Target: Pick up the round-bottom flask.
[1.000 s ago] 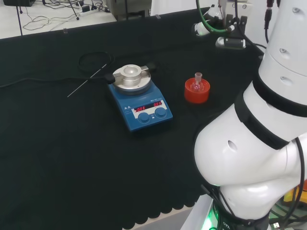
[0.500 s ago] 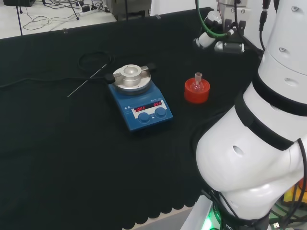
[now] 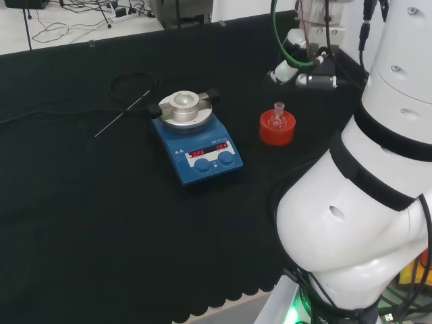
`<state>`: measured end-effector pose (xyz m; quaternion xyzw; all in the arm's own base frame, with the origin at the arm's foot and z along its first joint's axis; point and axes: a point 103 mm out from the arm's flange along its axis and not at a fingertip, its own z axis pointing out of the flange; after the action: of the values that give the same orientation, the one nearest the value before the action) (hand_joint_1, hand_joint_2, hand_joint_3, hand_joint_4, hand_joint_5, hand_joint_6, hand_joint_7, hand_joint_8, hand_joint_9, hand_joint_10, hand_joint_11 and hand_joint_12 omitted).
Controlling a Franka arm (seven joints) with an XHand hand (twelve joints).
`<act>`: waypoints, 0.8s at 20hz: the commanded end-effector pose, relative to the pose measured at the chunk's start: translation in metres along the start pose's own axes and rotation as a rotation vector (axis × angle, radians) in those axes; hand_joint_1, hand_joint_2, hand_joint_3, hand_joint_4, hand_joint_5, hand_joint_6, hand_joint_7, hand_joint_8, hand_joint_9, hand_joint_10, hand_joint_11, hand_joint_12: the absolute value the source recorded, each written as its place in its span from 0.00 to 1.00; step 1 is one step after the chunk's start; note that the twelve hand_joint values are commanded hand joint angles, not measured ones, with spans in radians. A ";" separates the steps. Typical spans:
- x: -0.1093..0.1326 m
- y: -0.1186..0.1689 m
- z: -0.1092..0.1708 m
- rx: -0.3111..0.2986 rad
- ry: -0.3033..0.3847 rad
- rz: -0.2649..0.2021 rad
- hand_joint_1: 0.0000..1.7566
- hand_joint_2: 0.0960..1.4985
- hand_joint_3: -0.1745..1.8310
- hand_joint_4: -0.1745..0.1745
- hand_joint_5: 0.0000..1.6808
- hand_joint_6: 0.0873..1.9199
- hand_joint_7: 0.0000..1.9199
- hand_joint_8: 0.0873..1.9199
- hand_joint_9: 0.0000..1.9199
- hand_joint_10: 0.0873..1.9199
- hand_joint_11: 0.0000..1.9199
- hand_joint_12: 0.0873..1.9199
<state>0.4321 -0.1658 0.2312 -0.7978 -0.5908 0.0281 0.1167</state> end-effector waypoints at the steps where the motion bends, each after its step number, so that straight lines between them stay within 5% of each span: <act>1: 0.006 0.003 0.037 -0.032 -0.026 0.031 0.52 0.37 0.41 0.32 0.42 0.34 0.17 0.36 0.26 0.34 0.08 0.72; 16: -0.023 0.013 0.065 0.000 -0.019 0.037 0.54 0.37 0.40 0.33 0.43 0.36 0.19 0.37 0.28 0.33 0.08 0.72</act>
<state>0.4248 -0.1791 0.1652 -0.8086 -0.5775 0.0403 0.1050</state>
